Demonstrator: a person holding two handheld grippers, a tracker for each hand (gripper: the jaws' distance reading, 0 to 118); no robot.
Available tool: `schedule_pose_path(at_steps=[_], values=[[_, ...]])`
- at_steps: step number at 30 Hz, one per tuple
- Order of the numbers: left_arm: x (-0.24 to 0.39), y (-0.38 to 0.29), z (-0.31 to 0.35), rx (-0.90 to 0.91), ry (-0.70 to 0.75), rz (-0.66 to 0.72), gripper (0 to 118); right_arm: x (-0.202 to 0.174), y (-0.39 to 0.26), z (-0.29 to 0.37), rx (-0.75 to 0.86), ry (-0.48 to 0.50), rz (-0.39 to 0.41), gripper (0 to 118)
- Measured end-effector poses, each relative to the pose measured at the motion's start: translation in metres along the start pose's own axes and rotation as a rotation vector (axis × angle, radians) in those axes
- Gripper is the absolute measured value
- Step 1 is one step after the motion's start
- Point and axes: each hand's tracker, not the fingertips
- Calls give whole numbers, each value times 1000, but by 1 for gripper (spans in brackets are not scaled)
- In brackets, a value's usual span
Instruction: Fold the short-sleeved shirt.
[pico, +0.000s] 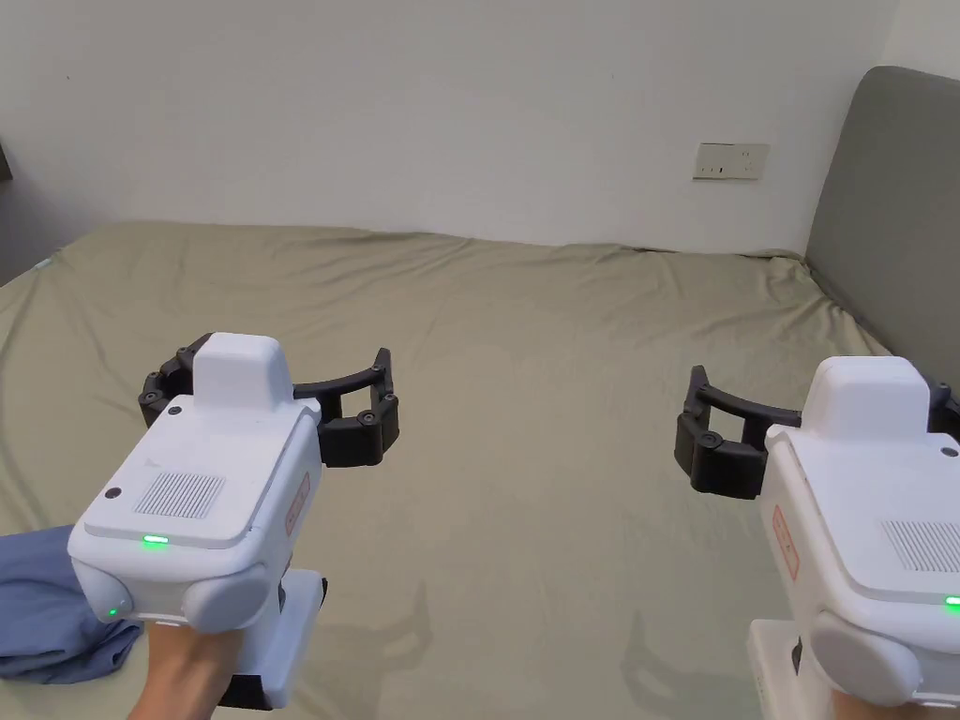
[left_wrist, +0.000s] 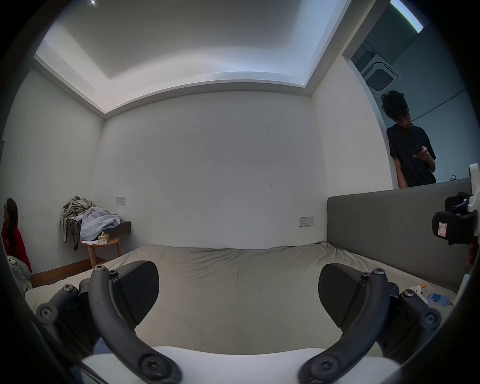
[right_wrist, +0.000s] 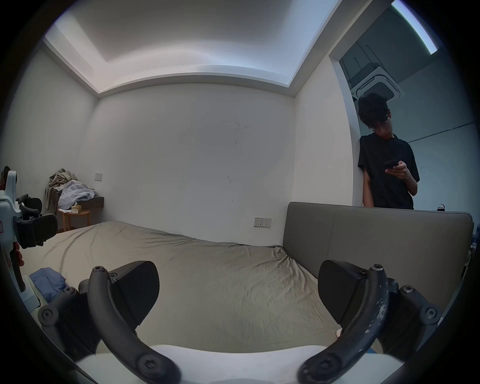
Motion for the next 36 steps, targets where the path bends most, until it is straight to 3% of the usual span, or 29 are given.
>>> schedule_pose_path(at_steps=[36], values=[[-2, -2, 1, -1, -2, 1, 118, -1, -3, 1, 13, 12, 16, 118]])
